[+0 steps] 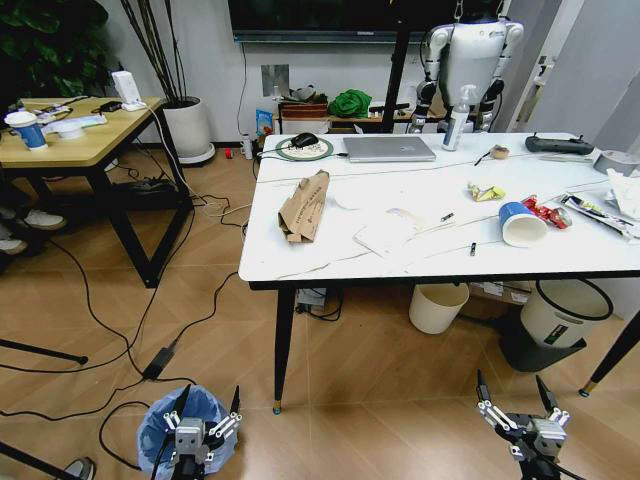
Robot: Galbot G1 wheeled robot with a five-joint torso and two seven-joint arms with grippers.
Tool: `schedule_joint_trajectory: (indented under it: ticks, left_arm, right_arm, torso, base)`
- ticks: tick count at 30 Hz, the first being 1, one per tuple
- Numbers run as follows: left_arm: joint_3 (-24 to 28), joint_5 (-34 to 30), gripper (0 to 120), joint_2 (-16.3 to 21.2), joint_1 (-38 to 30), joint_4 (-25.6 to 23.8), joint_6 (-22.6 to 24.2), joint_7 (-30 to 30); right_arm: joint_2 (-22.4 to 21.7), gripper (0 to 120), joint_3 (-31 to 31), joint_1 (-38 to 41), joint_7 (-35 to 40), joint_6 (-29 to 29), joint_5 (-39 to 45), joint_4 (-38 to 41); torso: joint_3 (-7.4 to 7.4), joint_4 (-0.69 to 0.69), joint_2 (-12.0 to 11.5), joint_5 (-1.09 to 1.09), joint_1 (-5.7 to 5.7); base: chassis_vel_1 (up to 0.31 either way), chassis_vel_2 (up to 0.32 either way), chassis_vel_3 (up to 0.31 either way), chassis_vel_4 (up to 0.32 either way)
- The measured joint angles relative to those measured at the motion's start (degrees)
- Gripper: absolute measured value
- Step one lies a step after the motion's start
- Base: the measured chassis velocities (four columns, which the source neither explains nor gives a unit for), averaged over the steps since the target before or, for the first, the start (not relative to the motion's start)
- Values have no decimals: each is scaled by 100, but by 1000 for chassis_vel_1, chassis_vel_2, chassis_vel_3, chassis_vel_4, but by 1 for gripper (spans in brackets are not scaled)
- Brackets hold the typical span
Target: Pick up the trash bin and place the trash from the table into it.
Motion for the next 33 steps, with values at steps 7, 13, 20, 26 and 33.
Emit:
schedule_joint_trajectory:
  ticks: [7, 13, 20, 26, 33]
  left_arm:
    - [3, 4, 100, 24, -2, 40, 0, 3]
    - [0, -13, 100, 38, -47, 103, 38, -6]
    - [-55, -62, 100, 47, -65, 125, 54, -27]
    - [-88, -75, 100, 69, -23, 125, 54, -37]
    - [-110, -87, 100, 102, -18, 137, 71, -48]
  right_arm:
    - [0, 100, -13, -9, -11, 1, -33, -70]
    - [0, 100, -23, 17, -20, -51, -53, -162]
    - [0, 100, -21, 55, -20, -72, -63, -236]
    - [0, 100, -67, 76, -21, -64, -151, -276]
    - [0, 100, -88, 95, -26, -30, -202, -325]
  torso:
    - [-104, 0, -181, 0, -76]
    - [-199, 0, -349, 0, -149]
    - [-304, 0, -523, 0, -219]
    - [-387, 0, -663, 0, -276]
    - [-485, 0, -828, 0, -342]
  base:
    - [0, 0, 0, 0]
    - [0, 0, 0, 0]
    - [0, 0, 0, 0]
    - [0, 0, 0, 0]
    - [0, 0, 0, 0]
